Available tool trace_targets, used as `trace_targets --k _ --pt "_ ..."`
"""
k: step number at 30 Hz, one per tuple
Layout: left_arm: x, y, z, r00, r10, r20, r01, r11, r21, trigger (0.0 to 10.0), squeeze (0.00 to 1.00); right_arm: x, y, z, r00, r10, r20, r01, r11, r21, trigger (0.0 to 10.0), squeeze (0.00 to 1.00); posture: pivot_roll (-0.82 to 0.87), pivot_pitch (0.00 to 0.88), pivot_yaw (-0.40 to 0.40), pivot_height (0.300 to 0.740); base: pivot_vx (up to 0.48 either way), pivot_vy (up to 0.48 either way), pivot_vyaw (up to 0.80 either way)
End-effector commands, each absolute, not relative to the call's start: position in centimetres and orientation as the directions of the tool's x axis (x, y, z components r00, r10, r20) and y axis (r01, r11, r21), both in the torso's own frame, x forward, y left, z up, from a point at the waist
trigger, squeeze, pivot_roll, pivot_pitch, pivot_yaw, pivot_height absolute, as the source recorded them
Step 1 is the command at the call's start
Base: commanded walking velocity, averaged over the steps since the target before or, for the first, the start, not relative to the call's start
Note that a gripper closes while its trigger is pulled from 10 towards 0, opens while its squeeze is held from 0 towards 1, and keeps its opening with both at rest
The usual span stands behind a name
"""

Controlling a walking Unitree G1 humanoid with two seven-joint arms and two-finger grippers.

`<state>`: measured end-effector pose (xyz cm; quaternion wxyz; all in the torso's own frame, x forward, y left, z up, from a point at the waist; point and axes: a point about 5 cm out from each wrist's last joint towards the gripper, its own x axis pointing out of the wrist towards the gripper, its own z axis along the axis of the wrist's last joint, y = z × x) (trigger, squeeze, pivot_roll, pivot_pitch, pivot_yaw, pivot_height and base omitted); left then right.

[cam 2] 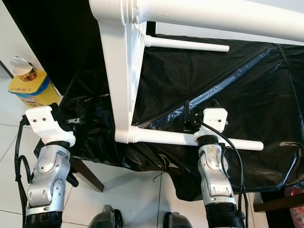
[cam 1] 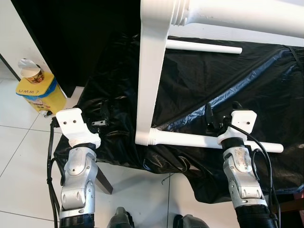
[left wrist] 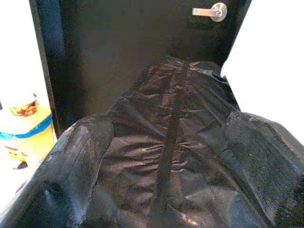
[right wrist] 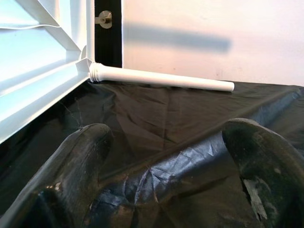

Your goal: Building children table

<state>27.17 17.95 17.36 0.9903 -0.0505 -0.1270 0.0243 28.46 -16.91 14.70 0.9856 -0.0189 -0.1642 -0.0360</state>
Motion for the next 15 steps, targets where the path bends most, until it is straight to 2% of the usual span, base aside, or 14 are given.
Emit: trace_targets --k 1,11,15 --pt "27.41 17.49 17.25 0.966 -0.032 0.257 0.056 0.994 -0.088 10.0 0.0 28.35 -17.03 14.24 0.946 -0.074 0.316 0.088 0.996 -0.029 10.0 0.0 0.09 0.076 -0.019 0.74 0.0 0.0 0.0" --pt "27.85 17.72 17.11 0.972 -0.025 0.232 0.053 0.992 -0.116 10.0 0.0 28.52 -17.14 14.26 0.945 -0.073 0.319 0.091 0.995 -0.043 10.0 0.0 0.09 0.072 -0.02 0.74 0.0 0.0 0.0" --pt "27.93 17.6 17.03 0.974 -0.023 0.224 0.056 0.989 -0.14 10.0 0.0 28.55 -17.29 14.21 0.945 -0.075 0.317 0.095 0.994 -0.05 10.0 0.0 0.09 0.063 -0.026 0.74 -0.275 0.0 0.0"
